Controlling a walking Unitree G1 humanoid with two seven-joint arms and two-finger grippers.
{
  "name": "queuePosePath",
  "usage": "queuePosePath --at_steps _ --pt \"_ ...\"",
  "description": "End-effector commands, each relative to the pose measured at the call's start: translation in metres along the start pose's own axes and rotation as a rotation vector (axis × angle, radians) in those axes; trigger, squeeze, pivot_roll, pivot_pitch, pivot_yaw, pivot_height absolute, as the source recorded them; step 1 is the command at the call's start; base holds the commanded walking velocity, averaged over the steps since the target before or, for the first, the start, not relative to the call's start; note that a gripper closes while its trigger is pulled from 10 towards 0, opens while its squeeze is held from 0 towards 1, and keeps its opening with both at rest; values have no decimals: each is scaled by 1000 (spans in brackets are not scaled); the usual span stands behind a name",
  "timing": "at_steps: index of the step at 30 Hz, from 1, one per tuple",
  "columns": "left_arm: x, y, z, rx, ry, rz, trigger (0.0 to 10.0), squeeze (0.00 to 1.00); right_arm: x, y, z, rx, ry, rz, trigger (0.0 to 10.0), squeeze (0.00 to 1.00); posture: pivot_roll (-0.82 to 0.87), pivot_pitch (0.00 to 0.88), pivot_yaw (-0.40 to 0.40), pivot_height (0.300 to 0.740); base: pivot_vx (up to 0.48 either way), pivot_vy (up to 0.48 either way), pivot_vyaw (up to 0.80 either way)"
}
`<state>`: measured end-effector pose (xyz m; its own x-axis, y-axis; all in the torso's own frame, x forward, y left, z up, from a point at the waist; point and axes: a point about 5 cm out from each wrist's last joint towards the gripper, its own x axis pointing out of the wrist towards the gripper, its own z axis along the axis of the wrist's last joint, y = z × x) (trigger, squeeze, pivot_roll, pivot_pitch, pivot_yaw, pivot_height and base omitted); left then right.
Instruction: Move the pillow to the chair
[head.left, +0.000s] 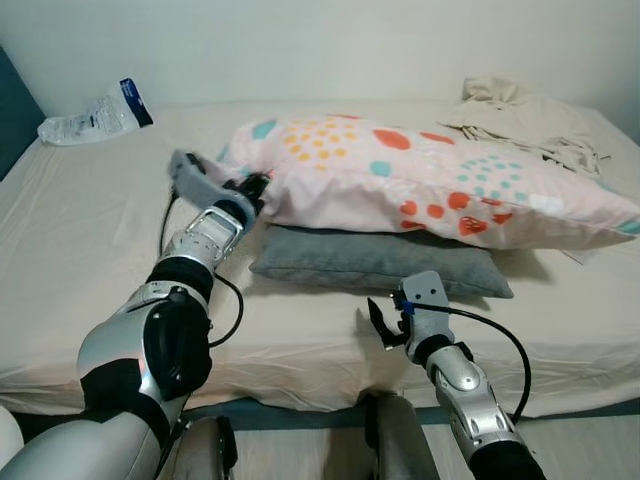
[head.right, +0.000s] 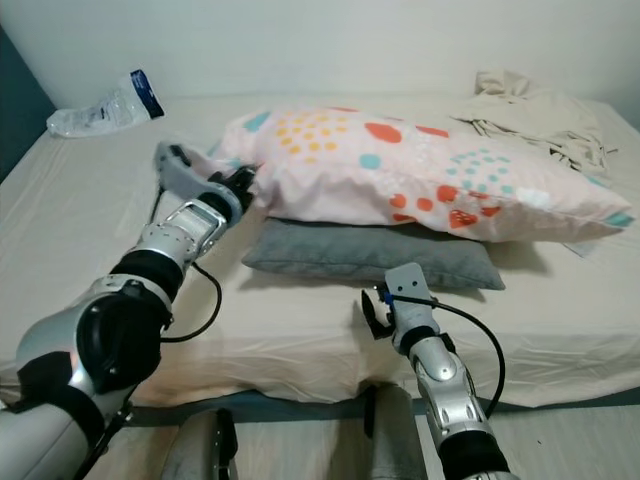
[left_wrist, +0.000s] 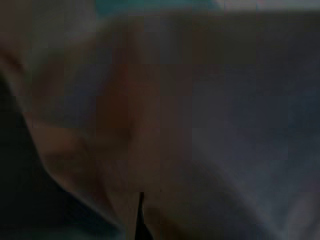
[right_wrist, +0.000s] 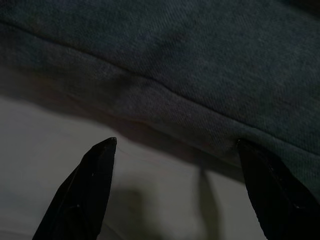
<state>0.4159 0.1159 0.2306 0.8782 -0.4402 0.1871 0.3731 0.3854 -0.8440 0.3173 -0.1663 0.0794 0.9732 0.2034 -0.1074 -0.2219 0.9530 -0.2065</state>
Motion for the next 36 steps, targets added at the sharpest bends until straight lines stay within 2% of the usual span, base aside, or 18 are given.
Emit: queuePosePath --at_steps 1,3,5,9,10,11,14,15,18,22,24,26,29,30,31,33,35,36 --pt "-1 -17 6 -68 52 -179 0 0 -3 0 -4 7 10 -11 10000 0 -118 179 32 581 0 0 0" --pt "-15 -16 27 -74 39 -236 0 0 -4 -1 -6 13 10 -18 10000 0 -106 181 28 581 0 0 0" --pt "-15 -16 27 -74 39 -236 0 0 -4 -1 -6 13 10 -18 10000 0 -106 181 28 581 0 0 0" --pt "-30 -10 49 -63 -1 -230 0 0 -5 0 -7 18 12 -15 10000 0 -95 181 21 581 0 0 0" --pt "-50 -9 69 -56 -22 -260 0 0 -5 2 -8 20 13 -8 10000 0 -90 179 20 581 0 0 0" --pt "-50 -9 69 -56 -22 -260 0 0 -5 2 -8 20 13 -8 10000 0 -90 179 20 581 0 0 0" --pt "-80 -16 84 1 12 -334 0 0 -4 4 -7 21 9 -4 10000 0 -82 169 19 581 0 0 0" --pt "-80 -16 84 1 12 -334 0 0 -4 4 -7 21 9 -4 10000 0 -82 169 19 581 0 0 0" --pt "-101 -11 97 77 14 -288 0 0 -3 4 -5 19 3 -2 10000 0 -80 166 14 581 0 0 0" --pt "-135 1 136 184 -76 -193 0 0 -1 2 -1 17 -10 -4 10000 0 -74 166 14 581 0 0 0" --pt "-140 2 140 193 -84 -181 0 0 -1 1 -1 17 -12 -5 10000 0 -74 166 14 581 0 0 0" --pt "-160 4 148 273 -65 -177 0 0 -1 -2 2 17 -20 -15 10000 0 -72 165 16 581 0 0 0" --pt "-191 14 140 404 56 -137 0 0 1 -13 10 77 -49 -81 10000 0 -65 169 14 581 0 0 0" --pt "-191 14 140 404 56 -137 0 0 1 -13 10 77 -49 -81 10000 0 -65 169 14 581 0 0 0" --pt "-200 18 128 425 124 -143 0 0 2 -23 18 112 -75 -129 10000 0 -58 175 11 581 0 0 0" --pt "-203 19 123 421 145 -152 0 0 3 -28 22 118 -87 -147 10000 0 -58 175 11 581 0 0 0" --pt "-208 29 102 434 256 -136 0 0 7 -49 40 214 -149 -237 10000 0 -59 180 12 581 0 0 0" --pt "-208 29 102 434 256 -136 0 0 7 -49 40 214 -149 -237 10000 0 -59 180 12 581 0 0 0"
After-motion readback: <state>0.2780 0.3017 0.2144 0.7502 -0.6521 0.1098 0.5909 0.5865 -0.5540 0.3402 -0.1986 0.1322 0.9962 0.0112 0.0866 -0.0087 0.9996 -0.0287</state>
